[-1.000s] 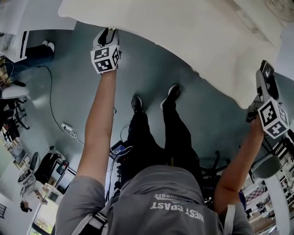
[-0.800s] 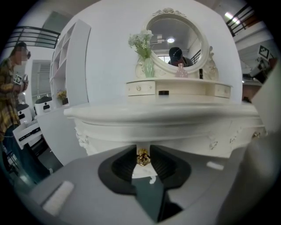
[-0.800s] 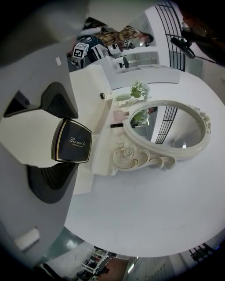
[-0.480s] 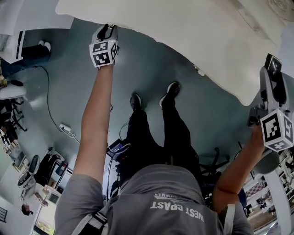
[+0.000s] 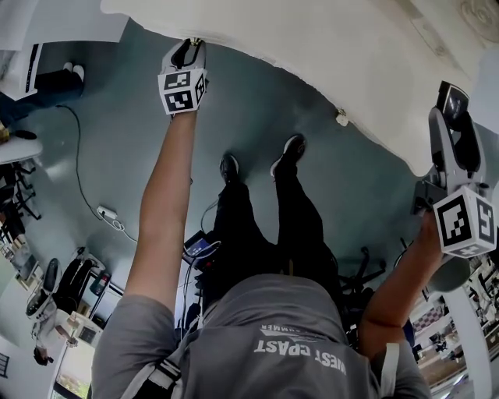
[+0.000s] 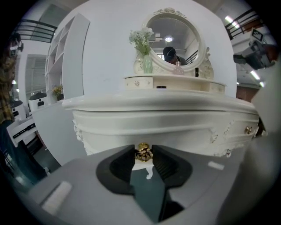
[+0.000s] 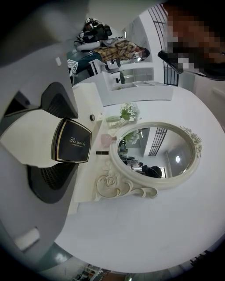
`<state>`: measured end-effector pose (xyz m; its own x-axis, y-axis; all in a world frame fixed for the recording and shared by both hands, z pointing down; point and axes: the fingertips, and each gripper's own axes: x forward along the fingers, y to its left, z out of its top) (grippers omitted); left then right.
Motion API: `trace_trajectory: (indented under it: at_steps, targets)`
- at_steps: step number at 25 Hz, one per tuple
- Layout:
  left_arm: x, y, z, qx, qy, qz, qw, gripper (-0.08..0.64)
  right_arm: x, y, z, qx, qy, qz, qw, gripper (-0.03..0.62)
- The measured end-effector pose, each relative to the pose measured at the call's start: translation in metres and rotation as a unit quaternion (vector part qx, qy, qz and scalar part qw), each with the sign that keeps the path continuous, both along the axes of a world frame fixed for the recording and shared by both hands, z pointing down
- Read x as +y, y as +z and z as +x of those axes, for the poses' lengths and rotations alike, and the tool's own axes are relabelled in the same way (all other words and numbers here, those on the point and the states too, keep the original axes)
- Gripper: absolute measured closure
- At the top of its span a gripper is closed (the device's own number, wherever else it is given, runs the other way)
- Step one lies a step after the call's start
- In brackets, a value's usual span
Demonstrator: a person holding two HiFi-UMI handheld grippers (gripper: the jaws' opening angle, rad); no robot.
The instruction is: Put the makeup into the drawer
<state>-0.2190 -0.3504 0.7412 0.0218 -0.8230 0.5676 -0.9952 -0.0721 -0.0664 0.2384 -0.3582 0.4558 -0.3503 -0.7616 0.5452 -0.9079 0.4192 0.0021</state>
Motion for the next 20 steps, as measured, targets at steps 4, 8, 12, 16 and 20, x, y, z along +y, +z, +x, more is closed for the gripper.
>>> trace_trajectory:
  at_steps: [4, 8, 12, 16, 20]
  targets:
    - [0.022, 0.001, -0.006, -0.001, 0.004, 0.001, 1.0, 0.439, 0.007, 0.002, -0.033, -0.003, -0.024, -0.004, 1.0, 0.268]
    - [0.043, 0.0, -0.009, -0.002, 0.006, 0.002, 1.0, 0.439, 0.01, 0.0, -0.061, -0.008, -0.047, -0.006, 0.999, 0.268]
    - [0.067, 0.0, -0.021, -0.002, 0.008, 0.004, 1.0, 0.439, 0.022, 0.005, -0.104, -0.011, -0.081, -0.012, 0.997, 0.268]
    - [0.09, 0.002, -0.029, -0.001, 0.01, 0.005, 0.9999, 0.439, 0.039, 0.016, -0.147, -0.02, -0.109, -0.028, 0.993, 0.268]
    - [0.105, 0.001, -0.031, 0.002, 0.012, 0.007, 0.9999, 0.439, 0.05, 0.03, -0.185, -0.026, -0.142, -0.046, 0.988, 0.268]
